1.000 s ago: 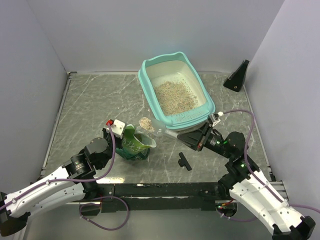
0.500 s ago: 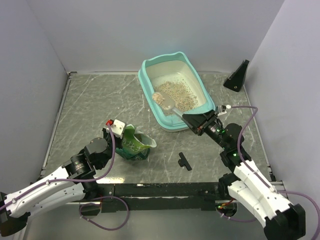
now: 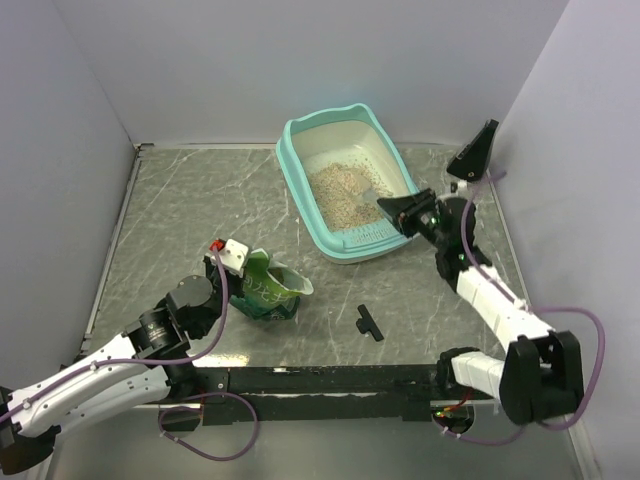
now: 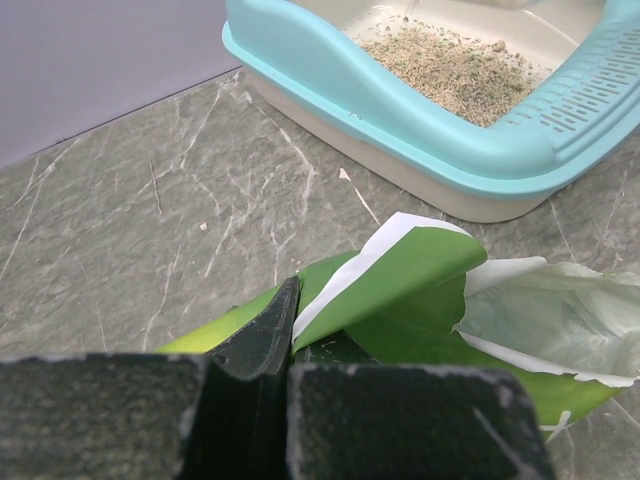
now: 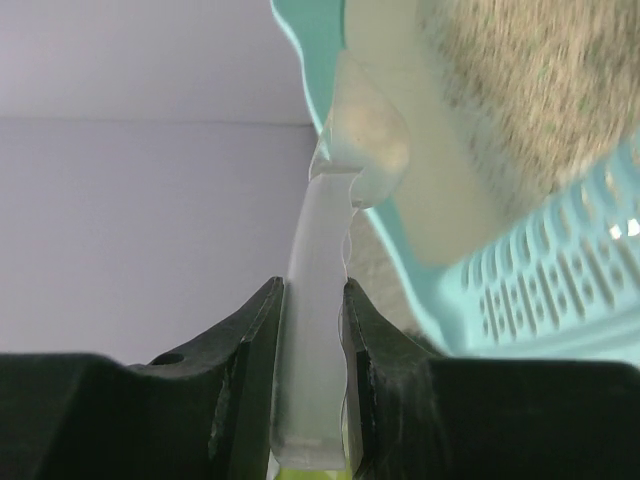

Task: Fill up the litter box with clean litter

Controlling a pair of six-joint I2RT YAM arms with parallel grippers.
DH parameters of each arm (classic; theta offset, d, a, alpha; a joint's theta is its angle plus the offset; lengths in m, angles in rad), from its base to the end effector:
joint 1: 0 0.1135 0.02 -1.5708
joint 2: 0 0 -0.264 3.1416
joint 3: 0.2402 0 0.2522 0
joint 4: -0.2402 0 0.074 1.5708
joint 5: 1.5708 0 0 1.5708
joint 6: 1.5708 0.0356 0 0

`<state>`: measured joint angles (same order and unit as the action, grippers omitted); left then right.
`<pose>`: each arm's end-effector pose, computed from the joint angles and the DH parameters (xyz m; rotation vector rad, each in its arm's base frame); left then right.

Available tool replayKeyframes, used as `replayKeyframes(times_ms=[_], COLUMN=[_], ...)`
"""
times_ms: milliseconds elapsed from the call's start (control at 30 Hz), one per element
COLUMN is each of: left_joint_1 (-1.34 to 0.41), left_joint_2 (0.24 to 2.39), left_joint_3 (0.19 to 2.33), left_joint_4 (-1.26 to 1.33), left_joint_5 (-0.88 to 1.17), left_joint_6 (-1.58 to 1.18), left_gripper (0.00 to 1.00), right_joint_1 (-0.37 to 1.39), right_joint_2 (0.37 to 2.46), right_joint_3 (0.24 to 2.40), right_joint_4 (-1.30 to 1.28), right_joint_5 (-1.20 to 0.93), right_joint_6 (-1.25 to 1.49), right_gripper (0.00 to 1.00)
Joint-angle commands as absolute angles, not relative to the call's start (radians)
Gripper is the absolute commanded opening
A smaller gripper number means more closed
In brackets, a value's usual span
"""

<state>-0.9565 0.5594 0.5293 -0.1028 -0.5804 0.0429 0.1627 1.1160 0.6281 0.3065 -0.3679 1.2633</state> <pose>0.1000 -0.1079 0.2924 0.4073 1.6355 -0.1925 0.2486 0.0538 0.2695 0.7523 1.7968 1.3201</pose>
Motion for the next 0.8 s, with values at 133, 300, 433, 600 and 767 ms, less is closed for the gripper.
replayKeyframes(times_ms=[133,300,433,600,767], left_joint_1=[-0.94,-0.936,-0.936,-0.933,-0.933], left_joint_2=[0.537,0.535,0.532,0.534,0.535], left_joint_3=[0.561,0.565,0.566,0.568,0.563], left_joint_4=[-0.104,-0.112,-0.112,-0.117,-0.114], left_joint_5=[-0.584,-0.577,-0.574,-0.561,-0.558], left_joint_6=[0.038,0.037,0.037,0.037,0.037], left_gripper=[0.01,0.01,0.01,0.01,0.01], right_joint_1=[0.152,0.172,0.251,0.366,0.411], right_joint_2=[1.357,1.502,1.537,1.597,1.476], right_joint_3=[1.132,1.391,1.529,1.683,1.631], right_joint_4=[-0.207,-0.498,-0.648,-0.807,-0.775], right_joint_5=[-0.195,-0.14,0.001,0.198,0.183], right_joint_6=[0.731,0.513,0.361,0.255,0.258], right_gripper=[0.0,0.0,0.0,0.0,0.0])
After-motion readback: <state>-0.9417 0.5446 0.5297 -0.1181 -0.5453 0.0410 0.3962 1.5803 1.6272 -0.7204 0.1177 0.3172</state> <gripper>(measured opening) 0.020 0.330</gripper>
